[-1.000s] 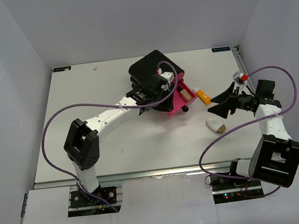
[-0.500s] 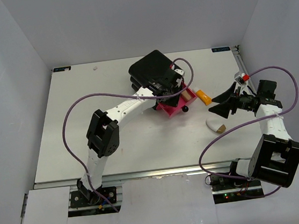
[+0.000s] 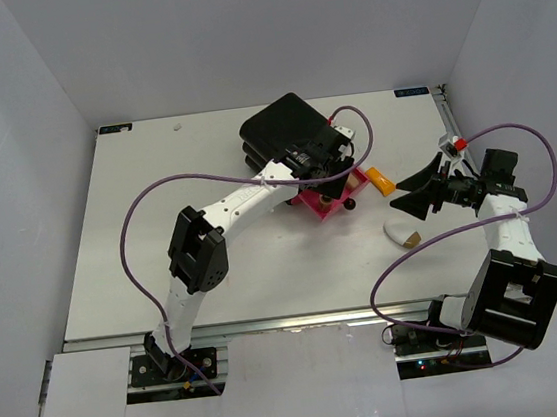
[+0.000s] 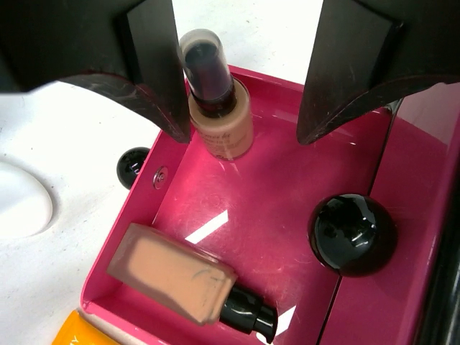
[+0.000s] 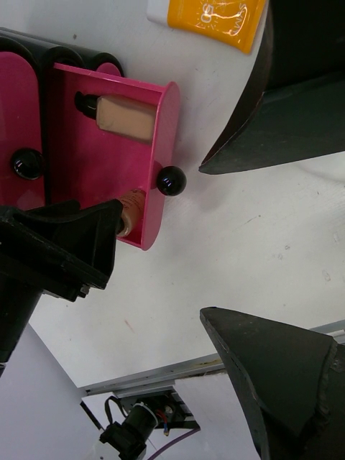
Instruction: Organize the makeup
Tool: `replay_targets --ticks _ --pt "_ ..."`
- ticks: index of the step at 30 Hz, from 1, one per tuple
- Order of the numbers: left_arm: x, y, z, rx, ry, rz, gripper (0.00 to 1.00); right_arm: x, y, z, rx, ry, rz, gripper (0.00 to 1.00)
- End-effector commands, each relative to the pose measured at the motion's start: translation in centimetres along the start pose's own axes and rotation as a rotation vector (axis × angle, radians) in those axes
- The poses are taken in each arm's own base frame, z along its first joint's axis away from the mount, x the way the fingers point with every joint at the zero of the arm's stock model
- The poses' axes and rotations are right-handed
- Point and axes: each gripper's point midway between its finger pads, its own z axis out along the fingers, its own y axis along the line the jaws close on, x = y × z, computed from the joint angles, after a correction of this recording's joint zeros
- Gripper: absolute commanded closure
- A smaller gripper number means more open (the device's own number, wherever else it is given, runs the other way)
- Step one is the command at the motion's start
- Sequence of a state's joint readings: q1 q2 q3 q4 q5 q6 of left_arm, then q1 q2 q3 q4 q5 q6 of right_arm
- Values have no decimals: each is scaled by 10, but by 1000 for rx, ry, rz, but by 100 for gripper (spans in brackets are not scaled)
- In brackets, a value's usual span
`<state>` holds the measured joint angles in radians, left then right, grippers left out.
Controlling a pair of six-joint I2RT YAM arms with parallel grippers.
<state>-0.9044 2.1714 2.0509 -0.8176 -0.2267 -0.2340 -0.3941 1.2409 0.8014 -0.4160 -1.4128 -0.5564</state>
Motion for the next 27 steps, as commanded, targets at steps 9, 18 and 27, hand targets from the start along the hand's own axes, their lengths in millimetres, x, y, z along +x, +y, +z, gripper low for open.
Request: replay_targets --ticks 9,18,27 --pt "-56 -2 -57 -10 -179 -4 29 -4 7 -3 -15 -25 -18 19" --pt "-94 3 -169 114 -447 -49 33 1 9 -3 0 -9 -77 18" --pt "-14 81 -229 8 -559 -95 12 13 -7 36 185 261 -223 15"
